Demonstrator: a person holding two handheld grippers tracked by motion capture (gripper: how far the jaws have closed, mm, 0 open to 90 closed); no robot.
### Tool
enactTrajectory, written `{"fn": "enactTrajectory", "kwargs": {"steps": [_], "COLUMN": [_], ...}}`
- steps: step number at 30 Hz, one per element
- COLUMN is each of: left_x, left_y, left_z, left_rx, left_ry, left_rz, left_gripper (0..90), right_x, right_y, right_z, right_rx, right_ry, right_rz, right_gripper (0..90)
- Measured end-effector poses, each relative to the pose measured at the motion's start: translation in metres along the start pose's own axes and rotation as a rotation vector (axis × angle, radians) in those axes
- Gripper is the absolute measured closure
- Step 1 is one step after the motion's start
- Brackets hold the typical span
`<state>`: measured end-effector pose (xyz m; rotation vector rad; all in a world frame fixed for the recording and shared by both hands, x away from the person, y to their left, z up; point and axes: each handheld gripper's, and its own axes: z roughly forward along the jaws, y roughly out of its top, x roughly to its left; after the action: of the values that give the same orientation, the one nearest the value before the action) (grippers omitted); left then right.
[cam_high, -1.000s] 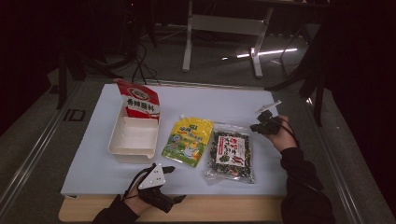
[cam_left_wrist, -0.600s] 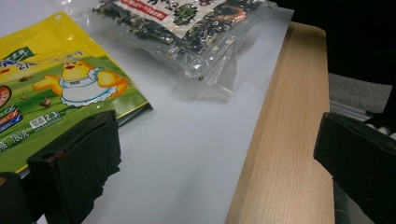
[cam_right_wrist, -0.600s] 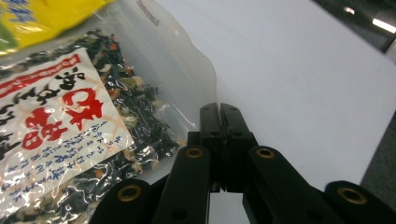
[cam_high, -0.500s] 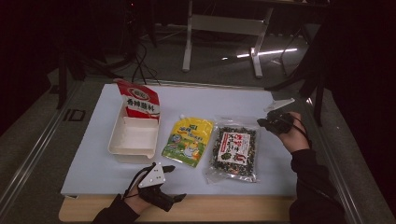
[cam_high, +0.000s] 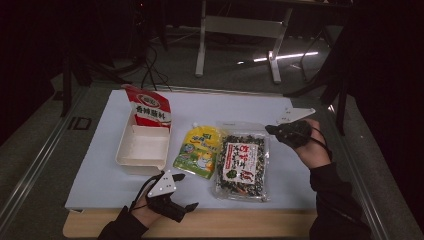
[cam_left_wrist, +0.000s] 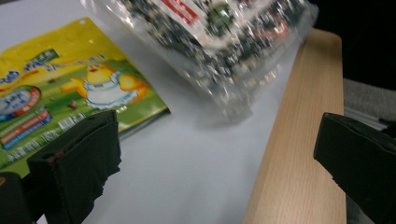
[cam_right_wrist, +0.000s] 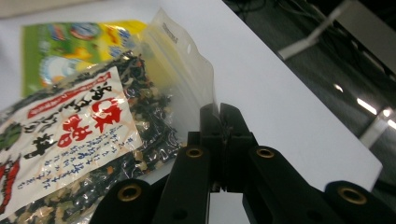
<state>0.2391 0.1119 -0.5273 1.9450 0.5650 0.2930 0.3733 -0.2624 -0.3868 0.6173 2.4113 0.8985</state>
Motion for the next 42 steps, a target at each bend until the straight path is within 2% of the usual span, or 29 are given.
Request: {"fn": "enactTrajectory", "kwargs": {"steps": [3,6,7,9,12,17,22,24,26,29,32,33,34,35,37,38,40,41,42], "left_x": [0.002,0.002,0.002,0.003,0.004,0.012,0.015,0.017,0.02,0.023,0.027,0.027,0.03,0.032,0.035,0.037,0.036,0.036,0.035], "left_y": [0.008,0.013,0.016,0.019,0.023,0.027,0.034,0.037,0.041,0.047,0.053,0.053,0.055,0.055,0.055,0.055,0.055,0.056,0.058], "left_z": [-0.002,-0.004,-0.004,-0.003,0.0,0.008,0.017,0.021,0.026,0.033,0.04,0.04,0.046,0.049,0.053,0.054,0.054,0.054,0.054], "left_rx": [0.014,0.017,0.021,0.025,0.052,0.048,0.04,0.036,0.027,0.005,-0.02,-0.02,-0.043,-0.055,-0.066,-0.074,-0.106,-0.114,-0.111], "left_ry": [-0.002,-0.005,-0.017,-0.013,-0.013,-0.017,-0.036,-0.027,-0.036,-0.066,-0.114,-0.114,-0.168,-0.21,-0.256,-0.294,-0.322,-0.335,-0.325], "left_rz": [-0.025,-0.018,-0.025,-0.03,-0.029,-0.069,-0.086,-0.088,-0.09,-0.093,-0.089,-0.089,-0.106,-0.131,-0.137,-0.14,-0.138,-0.147,-0.14], "left_gripper": [1.7,1.7,1.7,1.7,1.7,1.7,2.2,5.8,6.9,12.3,16.6,19.9,19.9,26.0,31.3,32.3,42.8,45.2,46.6], "right_x": [0.01,0.019,0.021,0.028,0.036,0.05,0.06,0.063,0.065,0.066,0.066,0.066,0.065,0.066,0.066,0.066,0.066,0.066,0.067], "right_y": [0.008,0.016,0.018,0.022,0.027,0.034,0.037,0.038,0.039,0.038,0.036,0.036,0.035,0.033,0.032,0.032,0.033,0.034,0.035], "right_z": [-0.007,-0.015,-0.017,-0.023,-0.032,-0.047,-0.058,-0.061,-0.064,-0.07,-0.072,-0.072,-0.072,-0.073,-0.074,-0.076,-0.079,-0.08,-0.081], "right_rx": [-0.03,-0.068,-0.075,-0.102,-0.132,-0.17,-0.188,-0.199,-0.205,-0.215,-0.217,-0.217,-0.216,-0.219,-0.226,-0.228,-0.232,-0.237,-0.242], "right_ry": [0.011,0.029,0.037,0.051,0.062,0.089,0.094,0.098,0.103,0.103,0.118,0.118,0.121,0.129,0.129,0.133,0.13,0.134,0.137], "right_rz": [-0.032,-0.054,-0.06,-0.076,-0.097,-0.141,-0.175,-0.182,-0.185,-0.189,-0.178,-0.178,-0.177,-0.174,-0.174,-0.173,-0.175,-0.176,-0.177], "right_gripper": [89.9,89.9,89.9,89.9,89.9,89.9,89.9,89.9,89.9,89.9,89.9,89.9,89.9,89.9,89.9,89.9,89.9,89.9,89.9]}}
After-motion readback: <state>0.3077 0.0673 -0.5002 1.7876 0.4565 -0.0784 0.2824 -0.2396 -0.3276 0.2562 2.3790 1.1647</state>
